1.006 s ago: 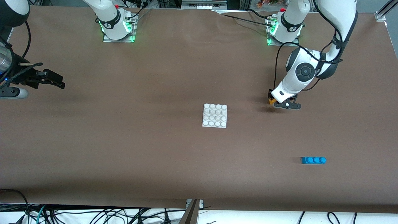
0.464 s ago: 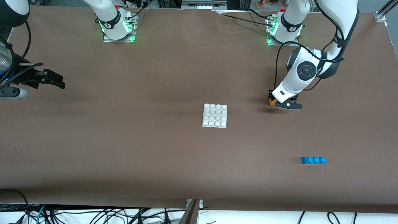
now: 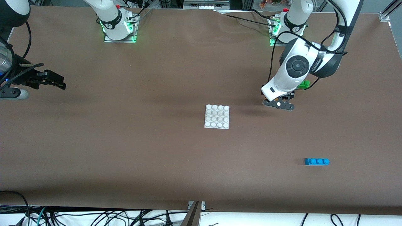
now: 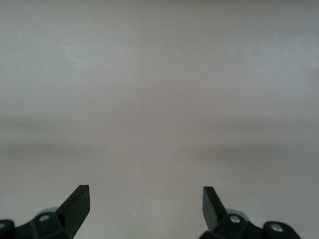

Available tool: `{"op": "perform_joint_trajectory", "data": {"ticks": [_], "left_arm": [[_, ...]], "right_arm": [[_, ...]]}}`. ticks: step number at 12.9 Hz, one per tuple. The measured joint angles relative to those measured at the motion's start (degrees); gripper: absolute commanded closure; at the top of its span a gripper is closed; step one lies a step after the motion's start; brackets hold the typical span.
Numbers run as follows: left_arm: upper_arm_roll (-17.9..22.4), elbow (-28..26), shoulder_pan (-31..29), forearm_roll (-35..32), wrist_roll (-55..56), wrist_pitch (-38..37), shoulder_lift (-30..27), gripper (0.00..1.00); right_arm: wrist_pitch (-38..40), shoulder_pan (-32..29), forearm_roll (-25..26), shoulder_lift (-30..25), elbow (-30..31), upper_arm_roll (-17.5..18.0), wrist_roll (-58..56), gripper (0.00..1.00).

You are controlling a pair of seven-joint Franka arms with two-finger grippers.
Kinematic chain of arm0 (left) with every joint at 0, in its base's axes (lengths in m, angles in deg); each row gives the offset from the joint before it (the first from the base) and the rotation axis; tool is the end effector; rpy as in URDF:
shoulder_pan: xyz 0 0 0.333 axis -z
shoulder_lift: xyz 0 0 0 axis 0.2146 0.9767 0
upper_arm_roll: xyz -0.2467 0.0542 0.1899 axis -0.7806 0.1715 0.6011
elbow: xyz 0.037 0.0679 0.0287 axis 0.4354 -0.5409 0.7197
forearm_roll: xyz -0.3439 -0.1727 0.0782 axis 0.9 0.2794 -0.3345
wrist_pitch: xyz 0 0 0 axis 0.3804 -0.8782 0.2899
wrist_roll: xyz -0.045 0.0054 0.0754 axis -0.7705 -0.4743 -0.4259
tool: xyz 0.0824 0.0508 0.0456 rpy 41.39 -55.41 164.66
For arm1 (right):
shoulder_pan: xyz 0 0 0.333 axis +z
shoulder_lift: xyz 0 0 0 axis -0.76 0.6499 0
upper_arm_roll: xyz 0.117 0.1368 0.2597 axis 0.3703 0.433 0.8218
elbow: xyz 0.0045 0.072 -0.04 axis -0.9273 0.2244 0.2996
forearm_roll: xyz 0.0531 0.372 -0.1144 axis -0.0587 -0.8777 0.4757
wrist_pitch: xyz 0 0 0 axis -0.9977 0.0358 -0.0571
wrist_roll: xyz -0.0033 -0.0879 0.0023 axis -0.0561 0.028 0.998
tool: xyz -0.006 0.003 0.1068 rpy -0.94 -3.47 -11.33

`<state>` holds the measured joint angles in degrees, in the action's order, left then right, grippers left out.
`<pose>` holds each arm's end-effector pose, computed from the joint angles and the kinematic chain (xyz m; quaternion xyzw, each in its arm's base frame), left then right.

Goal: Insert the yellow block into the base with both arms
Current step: 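Carry the yellow brick with the left gripper over the white base plate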

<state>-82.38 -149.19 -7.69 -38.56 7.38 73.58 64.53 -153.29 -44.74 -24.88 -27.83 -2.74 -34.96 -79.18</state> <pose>0.5219 -0.2104 0.3316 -0.9904 0.1163 0.0641 0.0385 0.5896 0.0195 0.5837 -0.9996 0.0009 0.0288 0.0067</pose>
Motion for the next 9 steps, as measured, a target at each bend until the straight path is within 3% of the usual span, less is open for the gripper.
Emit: {"op": "perform_joint_trajectory", "data": {"ticks": [4, 9], "left_arm": [[-2.7, 11.2, 2.6, 0.4, 0.8, -1.0, 7.0, 0.69], [-1.2, 26.0, 12.7, -0.1, 8.2, -0.9, 21.4, 0.69]], "right_arm": [[0.0, 0.0, 0.0, 0.0, 0.0, 0.0, 0.0, 0.0], [0.0, 0.0, 0.0, 0.0, 0.0, 0.0, 0.0, 0.0]]}}
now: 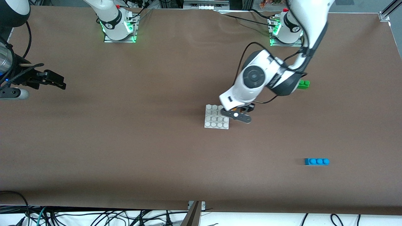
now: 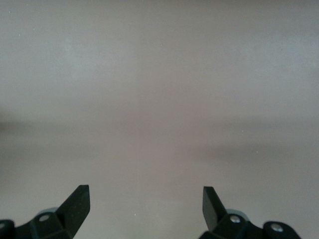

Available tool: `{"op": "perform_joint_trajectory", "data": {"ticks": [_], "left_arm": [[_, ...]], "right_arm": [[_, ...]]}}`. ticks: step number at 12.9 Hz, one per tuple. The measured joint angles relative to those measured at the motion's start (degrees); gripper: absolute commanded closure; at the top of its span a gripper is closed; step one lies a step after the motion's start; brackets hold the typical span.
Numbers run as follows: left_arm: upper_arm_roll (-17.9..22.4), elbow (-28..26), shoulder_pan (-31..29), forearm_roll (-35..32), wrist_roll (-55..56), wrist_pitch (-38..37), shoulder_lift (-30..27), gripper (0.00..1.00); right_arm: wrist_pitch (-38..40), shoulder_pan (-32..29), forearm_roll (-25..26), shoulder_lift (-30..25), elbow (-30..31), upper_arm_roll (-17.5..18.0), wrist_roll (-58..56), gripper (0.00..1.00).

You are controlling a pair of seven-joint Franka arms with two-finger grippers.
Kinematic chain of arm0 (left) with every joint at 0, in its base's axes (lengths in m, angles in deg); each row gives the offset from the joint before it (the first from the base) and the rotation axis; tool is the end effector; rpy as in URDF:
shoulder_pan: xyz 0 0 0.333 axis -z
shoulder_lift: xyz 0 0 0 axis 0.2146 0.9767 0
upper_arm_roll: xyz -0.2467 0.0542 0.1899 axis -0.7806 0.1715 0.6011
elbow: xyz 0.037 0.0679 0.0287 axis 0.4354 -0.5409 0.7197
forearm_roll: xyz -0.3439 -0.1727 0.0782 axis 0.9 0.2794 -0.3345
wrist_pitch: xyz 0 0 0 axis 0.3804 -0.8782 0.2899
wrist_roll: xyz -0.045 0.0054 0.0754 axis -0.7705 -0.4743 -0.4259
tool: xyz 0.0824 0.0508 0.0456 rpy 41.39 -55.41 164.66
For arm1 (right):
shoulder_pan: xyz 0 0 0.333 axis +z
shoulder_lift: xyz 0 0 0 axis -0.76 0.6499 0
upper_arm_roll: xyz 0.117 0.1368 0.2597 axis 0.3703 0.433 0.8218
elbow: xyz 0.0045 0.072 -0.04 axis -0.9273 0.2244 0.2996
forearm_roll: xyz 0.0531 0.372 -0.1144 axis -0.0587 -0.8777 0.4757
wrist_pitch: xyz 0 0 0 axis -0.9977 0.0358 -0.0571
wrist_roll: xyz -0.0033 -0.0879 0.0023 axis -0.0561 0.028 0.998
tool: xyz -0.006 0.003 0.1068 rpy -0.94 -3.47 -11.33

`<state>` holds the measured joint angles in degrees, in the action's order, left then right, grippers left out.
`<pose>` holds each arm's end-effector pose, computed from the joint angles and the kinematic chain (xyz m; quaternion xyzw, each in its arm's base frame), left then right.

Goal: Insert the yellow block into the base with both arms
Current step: 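Carry the yellow brick with the left gripper over the white base plate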

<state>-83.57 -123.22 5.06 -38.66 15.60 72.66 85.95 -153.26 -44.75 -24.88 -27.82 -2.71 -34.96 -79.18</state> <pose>0.5662 -0.3793 0.3039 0.9886 -0.1419 -0.0461 0.0209 0.5895 0.0194 0.5833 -0.9995 0.0010 0.0294 0.0067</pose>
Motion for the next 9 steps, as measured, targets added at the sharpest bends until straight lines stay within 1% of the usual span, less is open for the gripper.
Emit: {"op": "perform_joint_trajectory", "data": {"ticks": [2, 4, 9], "left_arm": [[1.9, 4.2, 3.1, -0.7, 2.6, 0.0, 4.5, 0.69], [2.6, 6.8, 3.9, -2.3, 4.3, 0.0, 7.4, 0.69], [2.7, 7.9, 5.3, -2.4, 9.0, 0.4, 9.7, 0.69]], "right_arm": [[0.0, 0.0, 0.0, 0.0, 0.0, 0.0, 0.0, 0.0], [0.0, 0.0, 0.0, 0.0, 0.1, 0.0, 0.0, 0.0], [0.1, 0.0, 0.0, 0.0, 0.1, 0.0, 0.0, 0.0]]}}
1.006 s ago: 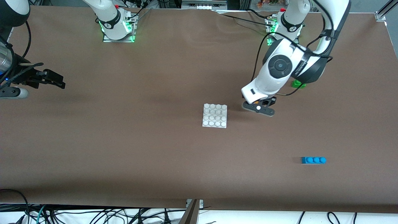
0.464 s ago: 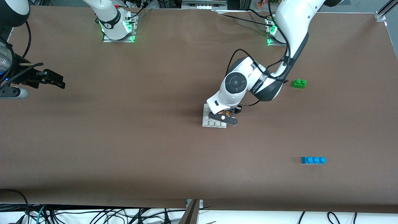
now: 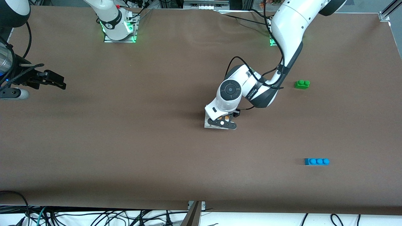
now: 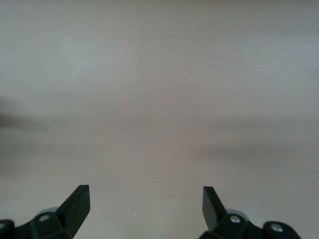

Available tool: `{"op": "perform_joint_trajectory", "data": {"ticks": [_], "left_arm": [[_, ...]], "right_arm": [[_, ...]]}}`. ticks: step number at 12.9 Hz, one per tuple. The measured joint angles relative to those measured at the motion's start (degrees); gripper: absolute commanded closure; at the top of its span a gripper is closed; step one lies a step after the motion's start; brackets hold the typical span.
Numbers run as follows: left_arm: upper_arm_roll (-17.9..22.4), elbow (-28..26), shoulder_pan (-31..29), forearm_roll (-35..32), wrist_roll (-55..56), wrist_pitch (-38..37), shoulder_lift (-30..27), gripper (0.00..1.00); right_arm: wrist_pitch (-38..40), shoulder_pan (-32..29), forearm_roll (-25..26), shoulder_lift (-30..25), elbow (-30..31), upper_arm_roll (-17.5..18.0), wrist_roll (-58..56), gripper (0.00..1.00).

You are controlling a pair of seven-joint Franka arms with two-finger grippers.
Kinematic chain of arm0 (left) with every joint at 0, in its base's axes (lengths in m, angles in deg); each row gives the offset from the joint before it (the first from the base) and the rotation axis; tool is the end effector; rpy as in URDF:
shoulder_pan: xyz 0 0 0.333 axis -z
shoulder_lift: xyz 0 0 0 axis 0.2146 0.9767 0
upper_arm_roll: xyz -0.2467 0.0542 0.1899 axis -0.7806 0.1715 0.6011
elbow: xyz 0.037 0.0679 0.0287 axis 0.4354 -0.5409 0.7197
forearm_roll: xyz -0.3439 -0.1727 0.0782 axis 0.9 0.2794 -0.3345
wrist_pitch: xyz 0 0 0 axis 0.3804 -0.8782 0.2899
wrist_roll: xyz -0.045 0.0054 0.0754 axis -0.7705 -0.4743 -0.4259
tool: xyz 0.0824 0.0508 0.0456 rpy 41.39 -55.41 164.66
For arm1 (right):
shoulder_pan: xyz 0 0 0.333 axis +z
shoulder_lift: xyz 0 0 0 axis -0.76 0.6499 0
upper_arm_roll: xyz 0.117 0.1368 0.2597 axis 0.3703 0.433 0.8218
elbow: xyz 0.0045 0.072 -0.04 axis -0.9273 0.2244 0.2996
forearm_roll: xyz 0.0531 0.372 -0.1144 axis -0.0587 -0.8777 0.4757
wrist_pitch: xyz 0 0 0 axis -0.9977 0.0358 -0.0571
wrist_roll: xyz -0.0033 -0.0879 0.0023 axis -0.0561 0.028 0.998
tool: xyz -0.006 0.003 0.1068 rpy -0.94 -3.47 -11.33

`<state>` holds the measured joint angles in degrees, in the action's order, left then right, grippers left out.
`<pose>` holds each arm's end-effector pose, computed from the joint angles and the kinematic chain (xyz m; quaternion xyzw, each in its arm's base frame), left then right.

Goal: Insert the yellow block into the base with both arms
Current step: 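Carry the yellow brick with the left gripper over the white base plate, then press the yellow brick down onto the base plate studs with the left gripper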

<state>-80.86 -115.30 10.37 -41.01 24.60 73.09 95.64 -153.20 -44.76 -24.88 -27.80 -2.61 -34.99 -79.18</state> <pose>0.5741 -0.4159 0.2455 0.9946 -0.0888 -0.0531 0.0018 0.5894 0.0190 0.5822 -0.9995 0.0013 0.0309 0.0066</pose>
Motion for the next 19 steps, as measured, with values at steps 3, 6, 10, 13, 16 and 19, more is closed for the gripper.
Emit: {"op": "perform_joint_trajectory", "data": {"ticks": [3, 6, 10, 13, 16, 19], "left_arm": [[0.0, 0.3, 1.5, 0.0, 0.4, 0.4, 0.7, 0.69], [0.0, 0.4, 2.2, 0.0, 0.7, 0.4, 0.8, 0.69], [0.3, 0.5, 2.2, -2.3, 0.7, 0.4, 1.4, 0.68], [0.2, 0.5, 2.5, -2.6, 0.7, 0.4, 1.4, 0.68], [0.2, 0.6, 2.9, -2.6, 0.7, 0.4, 1.4, 0.68], [0.2, 0.6, 3.2, -2.6, 0.7, 0.4, 1.5, 0.68]], "right_arm": [[0.0, 0.0, 0.0, 0.0, 0.0, 0.0, 0.0, 0.0], [0.0, 0.0, 0.0, 0.0, 0.1, -0.1, 0.0, 0.0], [0.0, 0.0, 0.0, 0.0, 0.1, -0.1, 0.0, 0.0], [0.0, 0.0, 0.0, 0.0, 0.1, -0.1, 0.0, 0.0], [0.0, 0.0, 0.0, 0.0, 0.1, -0.1, 0.0, 0.0], [0.0, 0.0, 0.0, 0.0, 0.1, -0.2, 0.0, 0.0]]}}
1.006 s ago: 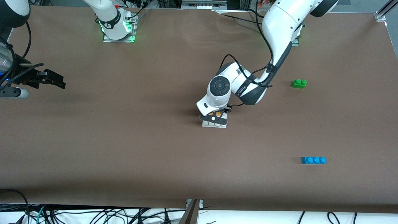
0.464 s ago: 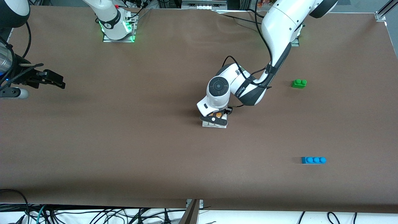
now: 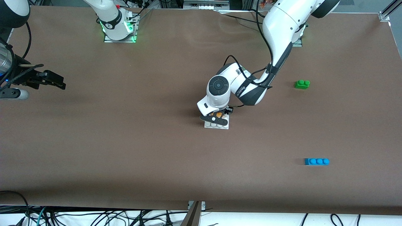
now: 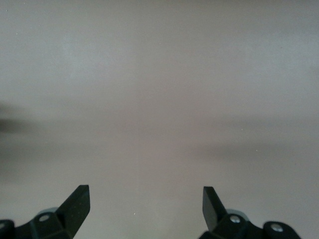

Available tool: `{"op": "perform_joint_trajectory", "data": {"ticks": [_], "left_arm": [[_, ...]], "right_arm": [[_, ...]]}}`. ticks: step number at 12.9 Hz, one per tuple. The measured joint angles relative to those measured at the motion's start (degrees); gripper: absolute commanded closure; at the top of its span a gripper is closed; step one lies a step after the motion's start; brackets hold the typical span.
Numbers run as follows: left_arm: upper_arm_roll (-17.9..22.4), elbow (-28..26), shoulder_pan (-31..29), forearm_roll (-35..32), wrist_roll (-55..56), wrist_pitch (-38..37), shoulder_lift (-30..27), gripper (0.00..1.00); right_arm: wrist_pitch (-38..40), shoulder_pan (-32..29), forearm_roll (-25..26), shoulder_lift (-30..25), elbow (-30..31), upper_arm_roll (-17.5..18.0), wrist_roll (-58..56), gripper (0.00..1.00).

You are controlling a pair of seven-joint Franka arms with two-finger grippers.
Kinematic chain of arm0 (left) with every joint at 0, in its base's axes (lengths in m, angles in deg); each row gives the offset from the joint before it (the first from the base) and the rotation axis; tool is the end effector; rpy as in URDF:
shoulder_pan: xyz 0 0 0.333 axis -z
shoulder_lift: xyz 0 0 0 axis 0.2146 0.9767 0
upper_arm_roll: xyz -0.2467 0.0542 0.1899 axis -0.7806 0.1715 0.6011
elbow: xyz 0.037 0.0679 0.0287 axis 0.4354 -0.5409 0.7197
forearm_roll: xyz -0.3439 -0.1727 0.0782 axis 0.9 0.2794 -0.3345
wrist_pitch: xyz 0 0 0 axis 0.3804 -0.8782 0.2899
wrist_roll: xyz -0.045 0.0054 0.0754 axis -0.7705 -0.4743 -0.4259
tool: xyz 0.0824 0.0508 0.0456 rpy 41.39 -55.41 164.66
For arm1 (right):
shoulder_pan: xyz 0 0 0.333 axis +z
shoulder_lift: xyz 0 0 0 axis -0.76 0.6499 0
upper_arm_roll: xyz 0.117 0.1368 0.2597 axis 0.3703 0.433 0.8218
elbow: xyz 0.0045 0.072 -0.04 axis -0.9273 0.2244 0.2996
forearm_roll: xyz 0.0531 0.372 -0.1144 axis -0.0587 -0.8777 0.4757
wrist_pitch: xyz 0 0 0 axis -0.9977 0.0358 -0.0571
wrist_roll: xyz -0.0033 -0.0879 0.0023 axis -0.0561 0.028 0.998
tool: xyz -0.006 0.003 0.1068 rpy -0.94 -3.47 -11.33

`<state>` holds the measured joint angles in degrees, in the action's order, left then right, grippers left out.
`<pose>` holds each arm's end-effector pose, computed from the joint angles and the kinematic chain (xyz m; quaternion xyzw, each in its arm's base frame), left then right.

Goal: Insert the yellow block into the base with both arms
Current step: 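Press the yellow brick down onto the base plate studs with the left gripper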

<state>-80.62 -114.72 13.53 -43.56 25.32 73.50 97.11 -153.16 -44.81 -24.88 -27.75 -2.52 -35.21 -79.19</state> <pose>0.5544 -0.4440 0.2321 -0.9917 0.1193 0.0460 0.0154 0.5896 0.0164 0.5809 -0.9994 0.0036 0.0325 0.0064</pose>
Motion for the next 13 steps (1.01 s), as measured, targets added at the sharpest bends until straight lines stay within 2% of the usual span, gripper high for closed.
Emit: {"op": "perform_joint_trajectory", "data": {"ticks": [5, 7, 8, 9, 13], "left_arm": [[0.0, 0.0, 0.4, -0.4, 0.0, 0.4, 1.4, 0.68], [0.1, 0.0, 0.4, -0.4, 0.0, 0.5, 1.5, 0.62], [0.1, 0.0, 0.4, -0.4, 0.0, 0.5, 1.5, 0.44], [0.1, 0.0, 0.3, -0.4, 0.0, 0.6, 1.6, 0.0], [0.0, 0.0, 0.4, -0.4, 1.1, 1.0, 1.6, 0.0]], "right_arm": [[0.1, 0.0, 0.0, 0.0, 0.0, -0.1, 0.0, 0.0], [0.1, 0.0, 0.0, 0.0, 0.0, -0.1, 0.0, 0.0], [0.1, 0.0, 0.0, 0.0, 0.0, -0.1, 0.0, 0.0], [0.1, 0.0, 0.0, 0.0, 0.0, -0.1, 0.0, 0.0], [0.1, 0.0, 0.0, 0.0, 0.0, -0.1, 0.0, 0.0]]}}
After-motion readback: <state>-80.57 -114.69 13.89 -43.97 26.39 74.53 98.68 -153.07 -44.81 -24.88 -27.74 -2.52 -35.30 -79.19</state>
